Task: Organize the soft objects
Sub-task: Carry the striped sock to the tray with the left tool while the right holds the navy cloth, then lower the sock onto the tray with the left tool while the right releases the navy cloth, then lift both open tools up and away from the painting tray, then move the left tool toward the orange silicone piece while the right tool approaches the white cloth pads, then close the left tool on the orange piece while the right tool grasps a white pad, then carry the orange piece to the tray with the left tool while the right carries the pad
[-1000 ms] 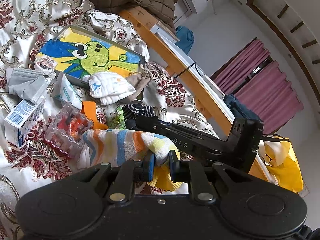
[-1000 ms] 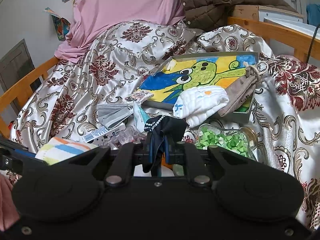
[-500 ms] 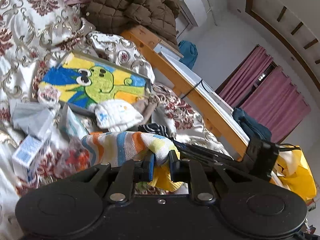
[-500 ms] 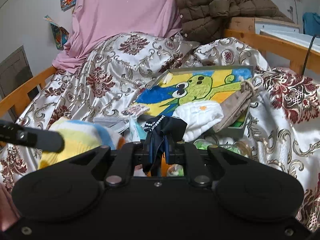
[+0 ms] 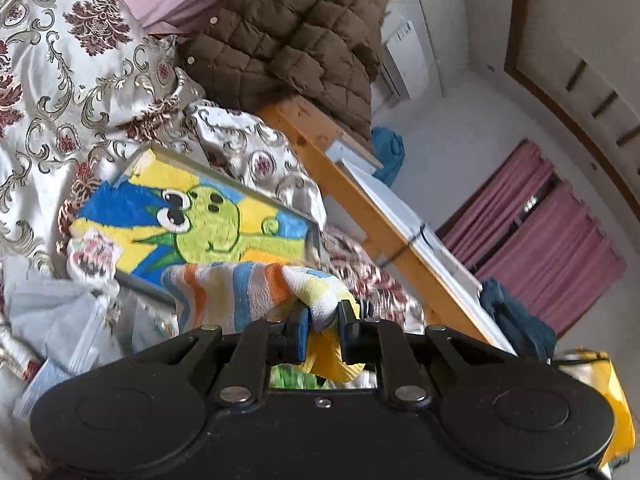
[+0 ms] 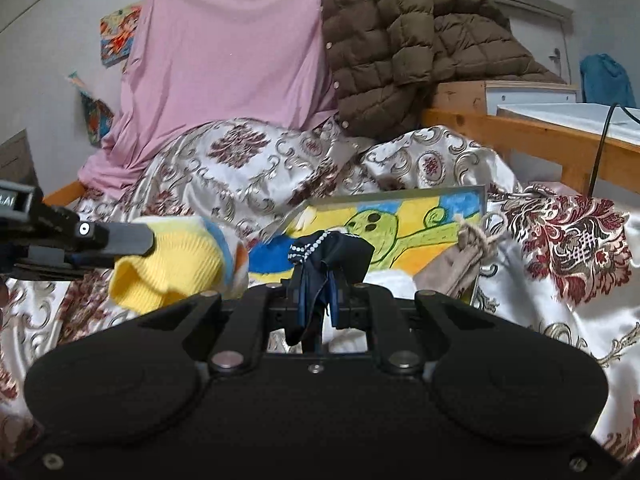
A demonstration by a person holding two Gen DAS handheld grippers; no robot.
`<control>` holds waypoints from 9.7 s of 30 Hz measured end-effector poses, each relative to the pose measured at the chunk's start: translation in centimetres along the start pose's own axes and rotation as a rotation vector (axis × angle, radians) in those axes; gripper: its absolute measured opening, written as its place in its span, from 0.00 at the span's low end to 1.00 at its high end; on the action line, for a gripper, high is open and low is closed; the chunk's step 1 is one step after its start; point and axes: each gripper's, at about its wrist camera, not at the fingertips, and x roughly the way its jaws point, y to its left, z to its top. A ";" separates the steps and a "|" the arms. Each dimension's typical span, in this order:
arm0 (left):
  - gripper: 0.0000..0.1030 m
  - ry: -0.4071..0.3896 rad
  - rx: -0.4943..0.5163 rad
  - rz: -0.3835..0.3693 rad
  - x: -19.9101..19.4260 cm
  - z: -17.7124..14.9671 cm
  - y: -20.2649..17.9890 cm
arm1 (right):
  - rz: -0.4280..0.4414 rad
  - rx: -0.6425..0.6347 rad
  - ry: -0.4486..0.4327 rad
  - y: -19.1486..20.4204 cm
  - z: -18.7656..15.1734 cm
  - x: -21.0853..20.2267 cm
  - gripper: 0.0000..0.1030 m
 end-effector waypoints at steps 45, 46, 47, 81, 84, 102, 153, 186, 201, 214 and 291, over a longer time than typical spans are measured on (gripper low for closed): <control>0.17 0.098 -0.051 0.369 16.3 0.9 11.6 | -0.229 0.103 0.323 -3.7 -2.1 19.6 0.06; 0.18 0.100 -0.047 0.373 16.4 0.9 11.5 | -0.227 0.106 0.320 -3.8 -2.0 19.5 0.09; 0.18 0.101 -0.045 0.378 16.3 0.9 11.4 | -0.226 0.109 0.315 -3.8 -2.0 19.5 0.11; 0.76 -0.163 0.208 0.488 2.7 -3.0 -1.8 | -0.183 0.007 -0.083 -1.2 1.3 -2.6 0.99; 0.83 -0.208 0.243 0.505 0.7 -4.4 -3.5 | -0.171 0.021 -0.108 -0.7 1.0 -4.9 0.99; 0.93 -0.253 0.254 0.642 -9.0 -12.0 -6.3 | -0.194 0.039 -0.044 3.3 -3.6 -13.1 1.00; 0.96 0.182 0.466 0.709 -3.6 -11.6 -2.9 | -0.159 -0.103 0.500 10.2 -11.2 -5.6 0.99; 0.86 0.257 1.051 0.183 7.4 -9.6 -1.7 | -0.148 0.154 0.568 4.8 -13.5 4.5 0.94; 0.45 0.505 1.122 0.116 11.7 -11.4 -0.8 | -0.126 0.105 0.567 7.7 -15.3 5.8 0.73; 0.24 0.513 1.019 0.169 12.6 -10.7 -0.5 | -0.138 0.085 0.565 7.8 -16.2 7.1 0.44; 0.15 -0.155 0.152 0.153 10.6 4.1 4.5 | -0.063 0.249 -0.073 -4.8 7.1 8.7 0.00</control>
